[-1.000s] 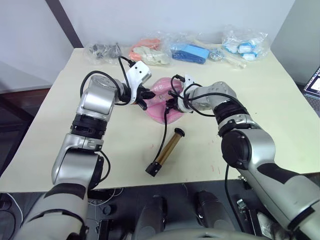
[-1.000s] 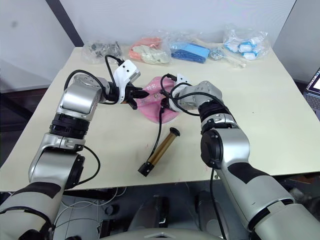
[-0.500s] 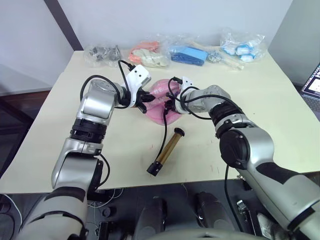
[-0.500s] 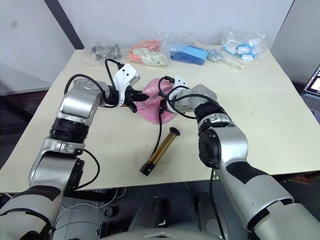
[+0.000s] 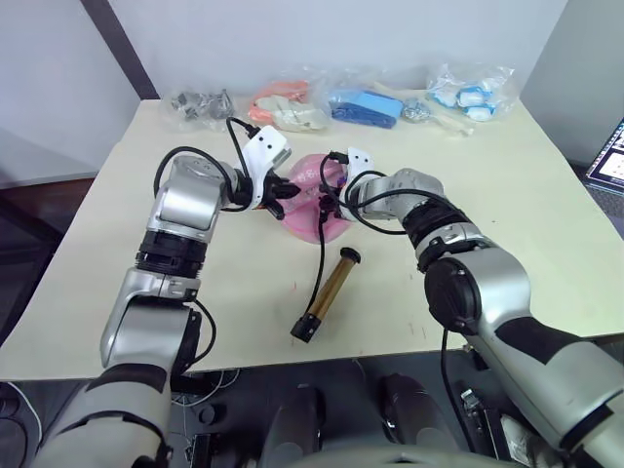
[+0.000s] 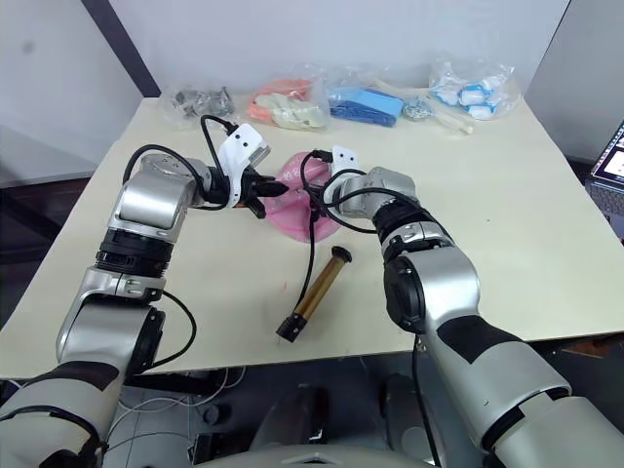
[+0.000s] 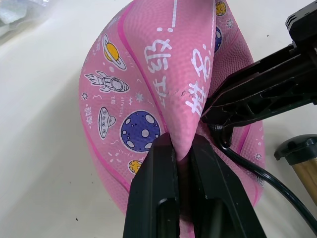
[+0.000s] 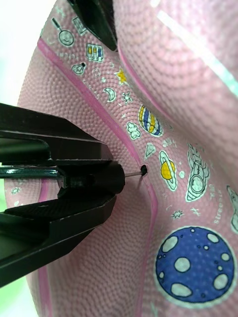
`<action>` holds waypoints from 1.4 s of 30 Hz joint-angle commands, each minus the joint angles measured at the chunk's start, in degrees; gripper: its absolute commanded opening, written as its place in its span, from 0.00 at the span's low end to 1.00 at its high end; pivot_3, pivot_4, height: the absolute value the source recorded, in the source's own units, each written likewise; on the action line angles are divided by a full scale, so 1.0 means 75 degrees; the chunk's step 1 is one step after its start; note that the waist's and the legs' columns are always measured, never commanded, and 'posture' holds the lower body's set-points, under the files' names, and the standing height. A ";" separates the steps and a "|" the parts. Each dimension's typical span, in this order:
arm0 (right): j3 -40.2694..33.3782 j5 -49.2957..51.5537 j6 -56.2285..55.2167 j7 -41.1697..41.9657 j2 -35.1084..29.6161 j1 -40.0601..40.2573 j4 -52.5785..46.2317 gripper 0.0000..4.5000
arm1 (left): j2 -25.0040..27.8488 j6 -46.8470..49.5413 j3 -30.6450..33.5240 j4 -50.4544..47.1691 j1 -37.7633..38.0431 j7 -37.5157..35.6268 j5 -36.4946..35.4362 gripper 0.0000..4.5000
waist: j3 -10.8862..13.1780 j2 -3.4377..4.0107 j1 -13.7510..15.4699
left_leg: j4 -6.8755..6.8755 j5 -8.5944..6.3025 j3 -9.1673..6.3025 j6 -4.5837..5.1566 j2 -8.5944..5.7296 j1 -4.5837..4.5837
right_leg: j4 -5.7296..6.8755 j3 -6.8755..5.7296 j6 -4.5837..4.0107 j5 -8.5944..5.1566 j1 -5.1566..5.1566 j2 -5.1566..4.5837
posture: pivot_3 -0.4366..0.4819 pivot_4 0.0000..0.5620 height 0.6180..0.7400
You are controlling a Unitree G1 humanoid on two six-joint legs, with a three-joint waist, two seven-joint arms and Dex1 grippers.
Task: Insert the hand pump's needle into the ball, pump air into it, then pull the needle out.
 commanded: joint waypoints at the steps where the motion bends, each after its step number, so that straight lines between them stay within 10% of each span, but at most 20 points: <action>1: 0.0377 -0.0303 -0.0183 0.0146 -0.0192 -0.0071 -0.1046 0.07 | -0.0269 -0.0054 -0.0361 0.0402 0.0201 -0.0234 -0.0183 0.01 | 0.0000 0.0000 0.0014 | 0.0000 0.0000 0.0000 0.0000 -0.0001 -0.0001 | 0.0000 0.0000 0.0000 0.0000 0.0000 -0.0002 | 0.48 0.27 1.00; 5: 0.0437 -0.0280 -0.0030 0.0236 -0.0183 0.0080 -0.1328 0.07 | -0.0334 -0.0234 -0.0336 0.0656 0.0086 -0.0188 -0.0146 0.01 | 0.0000 0.0000 0.0074 | 0.0001 0.0000 -0.0002 -0.0001 -0.0003 -0.0001 | 0.0000 -0.0002 0.0000 0.0000 0.0001 -0.0006 | 0.48 0.27 1.00; 13: 0.0817 -0.0503 0.0434 0.0274 -0.0271 0.0457 -0.2238 0.97 | -0.0408 -0.0400 -0.0285 0.0976 -0.0059 -0.0114 -0.0105 0.00 | 0.0001 0.0002 0.0201 | -0.0005 0.0001 -0.0015 -0.0002 -0.0011 -0.0016 | -0.0013 -0.0019 -0.0001 -0.0001 0.0000 -0.0019 | 0.48 0.27 1.00; 29: 0.3958 -0.0730 0.2649 0.1807 -0.2262 0.3936 -1.0168 0.99 | -0.0532 -0.1316 -0.0213 0.2279 -0.0641 -0.0018 0.0014 0.00 | 0.0000 0.0002 0.0378 | -0.0001 0.0002 -0.0042 -0.0001 -0.0025 -0.0035 | -0.0023 -0.0055 0.0031 -0.0024 0.0003 -0.0028 | 0.48 0.27 1.00; 42: 0.3239 -0.0812 0.2394 0.1442 -0.1214 0.3442 -0.8581 0.99 | -0.0613 -0.1572 -0.0187 0.2560 -0.0794 -0.0028 0.0065 0.00 | 0.0000 0.0002 0.0425 | 0.0007 0.0005 -0.0037 0.0002 -0.0023 -0.0037 | -0.0024 -0.0050 0.0027 -0.0021 0.0005 -0.0030 | 0.48 0.27 1.00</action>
